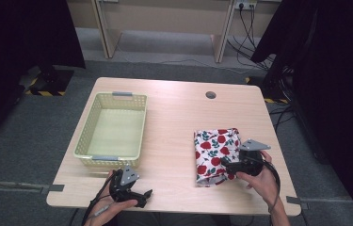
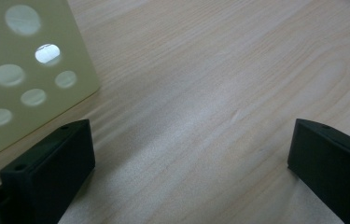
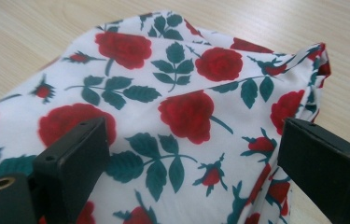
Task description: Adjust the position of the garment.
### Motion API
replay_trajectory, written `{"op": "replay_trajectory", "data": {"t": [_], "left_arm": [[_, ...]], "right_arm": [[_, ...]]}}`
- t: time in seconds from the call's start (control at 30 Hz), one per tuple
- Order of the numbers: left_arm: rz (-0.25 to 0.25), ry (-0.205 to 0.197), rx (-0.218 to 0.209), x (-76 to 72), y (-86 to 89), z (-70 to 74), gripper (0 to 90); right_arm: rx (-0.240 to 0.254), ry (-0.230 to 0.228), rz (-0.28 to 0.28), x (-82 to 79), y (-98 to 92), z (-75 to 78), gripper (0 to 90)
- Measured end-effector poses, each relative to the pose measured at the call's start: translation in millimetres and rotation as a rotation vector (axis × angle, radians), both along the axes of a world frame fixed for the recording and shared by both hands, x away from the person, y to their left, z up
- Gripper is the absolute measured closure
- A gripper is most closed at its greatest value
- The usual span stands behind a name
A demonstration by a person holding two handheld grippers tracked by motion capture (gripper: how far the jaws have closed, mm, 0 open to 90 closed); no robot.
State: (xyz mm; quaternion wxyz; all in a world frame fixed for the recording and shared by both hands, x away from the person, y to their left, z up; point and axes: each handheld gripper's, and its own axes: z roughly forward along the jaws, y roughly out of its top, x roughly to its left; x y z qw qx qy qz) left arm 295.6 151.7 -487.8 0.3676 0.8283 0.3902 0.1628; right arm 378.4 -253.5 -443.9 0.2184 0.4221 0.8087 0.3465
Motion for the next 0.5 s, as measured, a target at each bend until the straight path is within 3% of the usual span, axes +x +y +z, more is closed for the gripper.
{"op": "replay_trajectory", "data": {"t": [0.07, 0.23, 0.4, 0.5], "left_arm": [[0.0, -0.001, 0.0, 0.0, 0.0, -0.1, 0.0], [0.0, -0.003, -0.005, -0.4, 0.2, -0.5, 0.0], [-0.002, -0.001, 0.0, 0.1, 0.1, 0.0, 0.0], [-0.002, -0.004, -0.002, -0.2, 0.4, -0.4, 0.0]], "right_arm": [[-0.018, 0.017, -0.005, 5.3, 1.9, -5.4, 9.6], [-0.008, 0.078, -0.014, 15.5, 4.0, -21.4, 9.9], [-0.002, 0.082, -0.013, 15.6, 12.1, -24.6, 10.0], [-0.012, 0.084, 0.013, 17.1, 29.7, -26.5, 9.9]]}}
